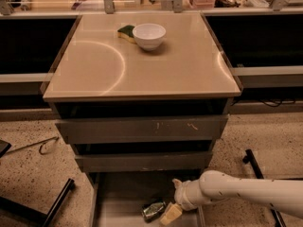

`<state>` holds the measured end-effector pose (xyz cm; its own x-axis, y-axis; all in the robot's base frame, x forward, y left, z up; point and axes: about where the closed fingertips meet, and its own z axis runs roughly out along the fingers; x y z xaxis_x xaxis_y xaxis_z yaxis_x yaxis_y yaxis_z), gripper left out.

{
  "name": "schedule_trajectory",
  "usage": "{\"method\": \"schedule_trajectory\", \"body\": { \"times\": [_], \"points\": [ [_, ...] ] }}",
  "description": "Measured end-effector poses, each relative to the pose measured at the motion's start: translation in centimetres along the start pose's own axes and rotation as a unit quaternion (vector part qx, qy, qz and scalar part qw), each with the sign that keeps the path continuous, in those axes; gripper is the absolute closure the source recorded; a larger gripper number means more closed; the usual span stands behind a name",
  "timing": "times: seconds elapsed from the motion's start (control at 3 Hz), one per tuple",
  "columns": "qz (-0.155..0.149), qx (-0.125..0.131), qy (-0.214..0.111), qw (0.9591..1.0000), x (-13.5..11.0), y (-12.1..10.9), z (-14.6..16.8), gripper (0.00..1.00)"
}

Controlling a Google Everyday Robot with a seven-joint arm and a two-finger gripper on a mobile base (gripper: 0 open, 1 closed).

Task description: Pick green can from bottom drawer and place on counter

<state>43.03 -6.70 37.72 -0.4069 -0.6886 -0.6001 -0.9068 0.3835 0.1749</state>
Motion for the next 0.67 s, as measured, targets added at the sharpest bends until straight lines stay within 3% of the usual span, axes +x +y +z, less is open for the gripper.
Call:
{"method": "schedule_trajectory", "body": {
  "times": [0.33, 0.67],
  "points": [
    [0.017, 0.014, -0.017, 0.9996, 1.3, -0.74, 3.72, 0.0],
    [0.017, 0.014, -0.017, 0.9996, 1.3, -0.74, 3.72, 0.0]
  ]
}}
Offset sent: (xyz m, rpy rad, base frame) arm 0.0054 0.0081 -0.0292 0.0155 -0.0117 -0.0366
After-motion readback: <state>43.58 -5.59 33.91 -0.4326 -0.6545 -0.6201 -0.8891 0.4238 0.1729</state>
